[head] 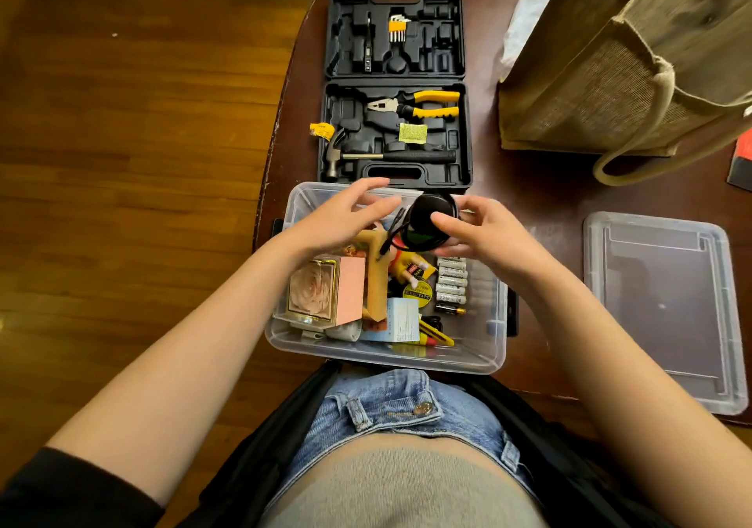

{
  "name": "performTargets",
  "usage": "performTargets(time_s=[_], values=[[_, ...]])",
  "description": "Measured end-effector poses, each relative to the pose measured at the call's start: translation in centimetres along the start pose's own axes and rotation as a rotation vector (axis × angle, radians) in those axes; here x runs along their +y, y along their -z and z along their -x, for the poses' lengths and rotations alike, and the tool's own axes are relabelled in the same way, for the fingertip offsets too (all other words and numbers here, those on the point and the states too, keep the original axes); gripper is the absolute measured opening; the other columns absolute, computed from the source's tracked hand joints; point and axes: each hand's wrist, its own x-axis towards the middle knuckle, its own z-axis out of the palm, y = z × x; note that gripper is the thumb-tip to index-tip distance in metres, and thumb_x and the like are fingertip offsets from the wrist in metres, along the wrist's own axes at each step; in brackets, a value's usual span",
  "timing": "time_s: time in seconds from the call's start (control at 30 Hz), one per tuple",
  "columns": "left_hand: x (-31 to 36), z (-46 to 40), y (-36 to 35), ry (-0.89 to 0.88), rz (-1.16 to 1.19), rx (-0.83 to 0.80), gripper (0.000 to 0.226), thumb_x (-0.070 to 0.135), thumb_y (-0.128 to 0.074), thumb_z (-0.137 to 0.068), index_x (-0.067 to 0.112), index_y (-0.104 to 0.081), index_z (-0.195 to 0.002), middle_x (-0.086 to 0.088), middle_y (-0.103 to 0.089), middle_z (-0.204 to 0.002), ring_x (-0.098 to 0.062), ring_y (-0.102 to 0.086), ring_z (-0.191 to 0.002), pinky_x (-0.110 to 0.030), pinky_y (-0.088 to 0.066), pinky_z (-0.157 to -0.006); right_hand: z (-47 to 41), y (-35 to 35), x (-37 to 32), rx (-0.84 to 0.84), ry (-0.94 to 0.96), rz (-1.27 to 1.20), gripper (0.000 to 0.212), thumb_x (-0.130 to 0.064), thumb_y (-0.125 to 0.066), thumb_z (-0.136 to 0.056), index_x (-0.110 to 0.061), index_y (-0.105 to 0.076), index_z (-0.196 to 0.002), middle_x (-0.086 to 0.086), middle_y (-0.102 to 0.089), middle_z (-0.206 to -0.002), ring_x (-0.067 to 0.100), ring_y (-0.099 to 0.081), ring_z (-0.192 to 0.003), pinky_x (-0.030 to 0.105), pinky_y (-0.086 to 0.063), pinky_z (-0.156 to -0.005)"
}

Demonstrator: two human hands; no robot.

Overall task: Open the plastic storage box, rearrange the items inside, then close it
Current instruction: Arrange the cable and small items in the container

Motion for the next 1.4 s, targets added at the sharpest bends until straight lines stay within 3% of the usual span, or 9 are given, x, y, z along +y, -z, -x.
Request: performTargets(time_s=[0.27,0.5,0.57,0.73,0.93,1.07,1.2,1.27,1.4], values=[[1.6,-1.4,0.1,0.078,0.146,-0.137,0.041,0.04,-0.07,-0.077,0.027,-0.062,-0.115,0.006,-0.073,-0.101,-0.001,-0.068,-0.091,-0.008,-0.047,-0.061,-0.8,-1.4,1.3,-0.061,-0.02,-0.042,0.011,-0.02,-0.061,-0.09,-0.014,-0.061,-0.1,0.004,-0.074,-0.088,0.019,-0.072,-0.078,0.023,-0.058,-0.066],[1.3,-1.4,1.2,0.117,0.2,-0.132,0.046,0.035,-0.073,-0.074,0.016,-0.063,-0.115,-0.009,-0.071,-0.107,-0.018,-0.067,-0.098,-0.03,-0.051,-0.081,-1.1,-0.3,1.5,-0.161,-0.188,-0.075,0.027,-0.035,-0.056,-0.093,-0.012,-0.066,-0.102,0.004,-0.074,-0.092,0.018,-0.071,-0.078,0.026,-0.058,-0.064],[0.9,-1.3,1.8,0.125,0.156,-0.064,0.031,0.032,-0.07,-0.082,0.018,-0.066,-0.11,-0.009,-0.07,-0.106,-0.015,-0.065,-0.093,-0.028,-0.048,-0.075,-1.1,0.2,2.5,-0.106,-0.315,0.076,0.024,-0.028,-0.048,-0.097,-0.012,-0.066,-0.095,0.004,-0.073,-0.086,0.016,-0.067,-0.069,0.028,-0.056,-0.061],[-0.7,-1.3,3.0,0.273,0.114,0.105,0.03,0.026,-0.066,-0.088,0.005,-0.067,-0.109,-0.014,-0.068,-0.104,-0.022,-0.066,-0.084,-0.027,-0.055,-0.072,-1.6,-1.1,6.6,-0.201,-0.368,1.117,0.023,-0.014,-0.046,-0.092,0.001,-0.062,-0.088,0.015,-0.061,-0.085,0.028,-0.058,-0.081,0.031,-0.047,-0.068],[-1.3,-1.2,3.6,0.481,-0.049,0.218,0.028,0.03,-0.059,-0.093,0.002,-0.062,-0.09,-0.013,-0.06,-0.069,-0.014,-0.055,-0.041,-0.015,-0.041,-0.036,-2.0,-2.4,8.2,-0.296,-0.368,1.36,0.013,-0.021,-0.051,-0.088,-0.009,-0.048,-0.083,0.002,-0.05,-0.076,0.025,-0.051,-0.078,0.031,-0.042,-0.064],[-1.3,-2.1,3.2,0.521,-0.286,0.259,0.034,0.037,-0.048,-0.096,0.006,-0.059,-0.099,-0.008,-0.063,-0.072,-0.023,-0.063,-0.057,-0.028,-0.056,-0.054,-1.6,-2.8,9.1,-0.314,-0.389,1.399,0.029,-0.017,-0.051,-0.086,-0.014,-0.036,-0.062,0.0,-0.04,-0.065,0.023,-0.046,-0.066,0.03,-0.039,-0.061],[-1.6,-2.0,2.6,0.49,-0.726,0.337,0.049,0.04,-0.03,-0.101,0.003,-0.06,-0.111,-0.009,-0.065,-0.077,-0.028,-0.063,-0.077,-0.034,-0.047,-0.078,-1.5,-3.3,9.6,-0.293,-0.35,1.482,0.026,-0.01,-0.049,-0.085,-0.012,-0.037,-0.062,0.001,-0.041,-0.065,0.021,-0.047,-0.063,0.031,-0.043,-0.063],[-1.7,-1.7,2.9,0.457,-0.843,0.382,0.05,0.038,-0.026,-0.102,0.003,-0.059,-0.114,-0.016,-0.066,-0.1,-0.034,-0.062,-0.093,-0.036,-0.045,-0.077,-1.4,-3.3,9.6,-0.263,-0.338,1.468,0.01,-0.009,-0.047,-0.086,-0.008,-0.05,-0.076,0.004,-0.053,-0.079,0.026,-0.058,-0.08,0.032,-0.045,-0.066],[-0.8,-1.1,3.5,0.409,-1.021,0.485,0.041,0.04,-0.034,-0.1,0.01,-0.062,-0.107,-0.013,-0.067,-0.099,-0.033,-0.062,-0.091,-0.033,-0.042,-0.067,-1.4,-2.6,9.4,-0.261,-0.349,1.445,0.014,-0.009,-0.048,-0.085,-0.007,-0.056,-0.096,0.009,-0.059,-0.099,0.029,-0.059,-0.092,0.032,-0.044,-0.067]])
